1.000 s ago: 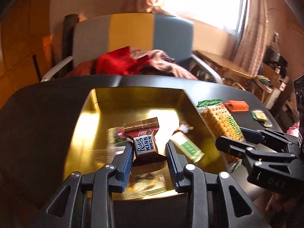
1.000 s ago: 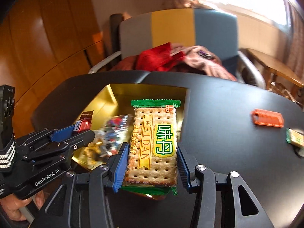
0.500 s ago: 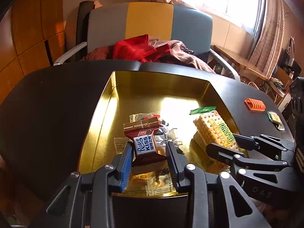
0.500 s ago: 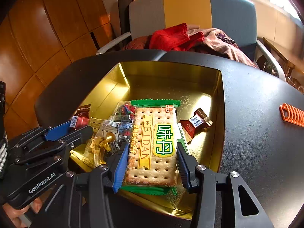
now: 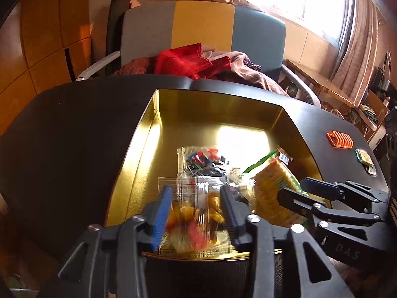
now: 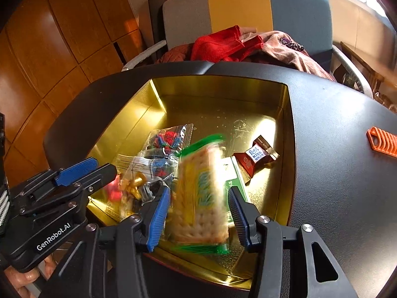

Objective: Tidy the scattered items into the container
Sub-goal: 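Open both tools to drop the chocolate and cracker pack into the tray, then withdraw both open tools from the tray back over the table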

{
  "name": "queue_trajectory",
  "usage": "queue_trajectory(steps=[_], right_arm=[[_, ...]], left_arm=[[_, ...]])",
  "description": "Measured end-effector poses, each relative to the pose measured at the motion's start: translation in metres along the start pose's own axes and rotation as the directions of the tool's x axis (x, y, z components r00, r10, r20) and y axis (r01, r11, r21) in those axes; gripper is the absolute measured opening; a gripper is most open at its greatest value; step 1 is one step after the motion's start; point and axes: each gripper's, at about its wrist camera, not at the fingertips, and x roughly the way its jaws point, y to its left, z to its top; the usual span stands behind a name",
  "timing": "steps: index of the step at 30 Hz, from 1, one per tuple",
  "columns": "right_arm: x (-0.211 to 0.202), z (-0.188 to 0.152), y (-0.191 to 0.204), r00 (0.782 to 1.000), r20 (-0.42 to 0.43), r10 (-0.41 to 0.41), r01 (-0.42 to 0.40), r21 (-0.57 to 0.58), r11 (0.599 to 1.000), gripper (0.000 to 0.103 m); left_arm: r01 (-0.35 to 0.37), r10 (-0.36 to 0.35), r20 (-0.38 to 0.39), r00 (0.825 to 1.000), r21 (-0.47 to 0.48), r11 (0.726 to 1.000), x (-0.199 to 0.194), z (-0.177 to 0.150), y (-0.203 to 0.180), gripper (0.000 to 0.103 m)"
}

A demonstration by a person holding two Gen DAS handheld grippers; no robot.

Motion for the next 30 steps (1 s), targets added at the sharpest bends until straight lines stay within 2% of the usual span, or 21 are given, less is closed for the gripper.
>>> queue_trajectory(steps=[13, 21, 25, 30], right_arm=[[-0.013, -0.004, 0.009, 0.999, 0.034, -0.01, 0.011, -0.018, 1.0, 0.05], [-0.041, -0.009, -0.001, 0.994, 0.098, -0.04, 0.039, 0.017, 0.999, 0.05], [-0.056, -0.013, -0.015, 0.988, 0.126, -0.084, 0.08, 0.04, 0.996, 0.05], [-0.075, -0.025, -0.055, 0.978, 0.141, -0.155, 0.138, 0.122, 0.983, 0.051]], left_arm=[[-0.007, 0.007, 0.025, 1.0, 0.003, 1.0, -0.012, -0.001, -0.002, 0.046], [-0.004, 0.001, 0.063, 0.998, 0.042, 0.999, -0.029, 0.005, -0.02, 0.055], [0.038, -0.044, 0.07, 0.997, 0.078, 0.996, -0.035, 0.012, -0.04, 0.057], [0.11, -0.12, 0.059, 0.991, 0.149, 0.983, -0.033, 0.021, -0.077, 0.058]])
